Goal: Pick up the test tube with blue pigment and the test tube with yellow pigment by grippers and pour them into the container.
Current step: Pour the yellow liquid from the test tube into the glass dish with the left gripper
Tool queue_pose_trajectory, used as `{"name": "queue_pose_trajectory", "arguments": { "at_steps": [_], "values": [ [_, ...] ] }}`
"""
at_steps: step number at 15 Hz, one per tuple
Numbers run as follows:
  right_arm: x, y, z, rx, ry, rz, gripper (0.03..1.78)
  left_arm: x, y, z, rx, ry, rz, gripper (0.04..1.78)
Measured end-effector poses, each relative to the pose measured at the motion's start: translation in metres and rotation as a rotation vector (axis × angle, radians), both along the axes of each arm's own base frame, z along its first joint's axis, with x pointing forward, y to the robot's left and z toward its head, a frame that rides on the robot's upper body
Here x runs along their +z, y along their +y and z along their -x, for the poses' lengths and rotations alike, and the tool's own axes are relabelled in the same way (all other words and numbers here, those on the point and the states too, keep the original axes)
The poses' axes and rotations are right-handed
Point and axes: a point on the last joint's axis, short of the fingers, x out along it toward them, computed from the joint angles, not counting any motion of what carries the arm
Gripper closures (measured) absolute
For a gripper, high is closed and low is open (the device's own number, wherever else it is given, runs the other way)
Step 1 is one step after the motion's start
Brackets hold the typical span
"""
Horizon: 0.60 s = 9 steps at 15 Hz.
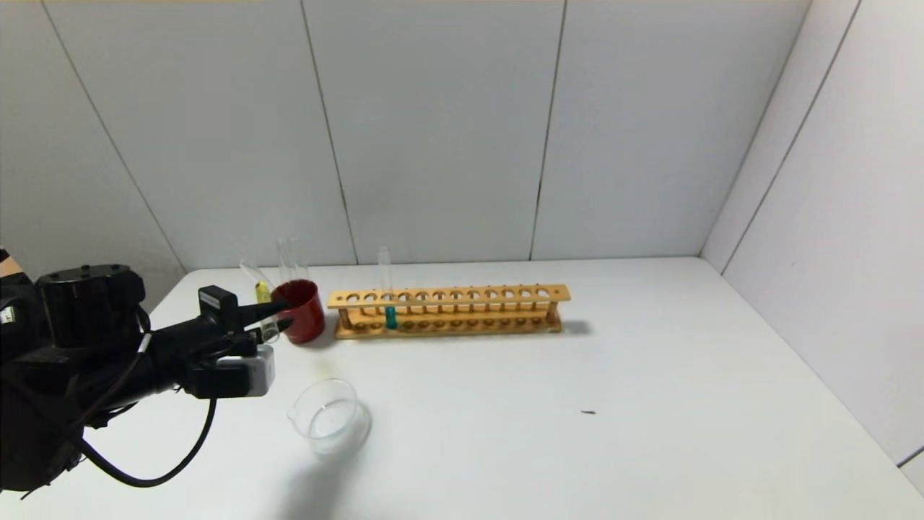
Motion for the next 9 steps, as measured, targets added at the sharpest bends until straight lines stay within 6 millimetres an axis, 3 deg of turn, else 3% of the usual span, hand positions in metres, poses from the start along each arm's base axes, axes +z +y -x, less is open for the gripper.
{"name": "queue_pose_trajectory", "arguments": {
  "at_steps": [9],
  "values": [
    [0.000, 0.000, 0.000, 0.000, 0.000, 0.000, 0.06, -0.013, -0.001, -0.014, -0.031, -0.017, -0.087, 1.48]
  ]
}}
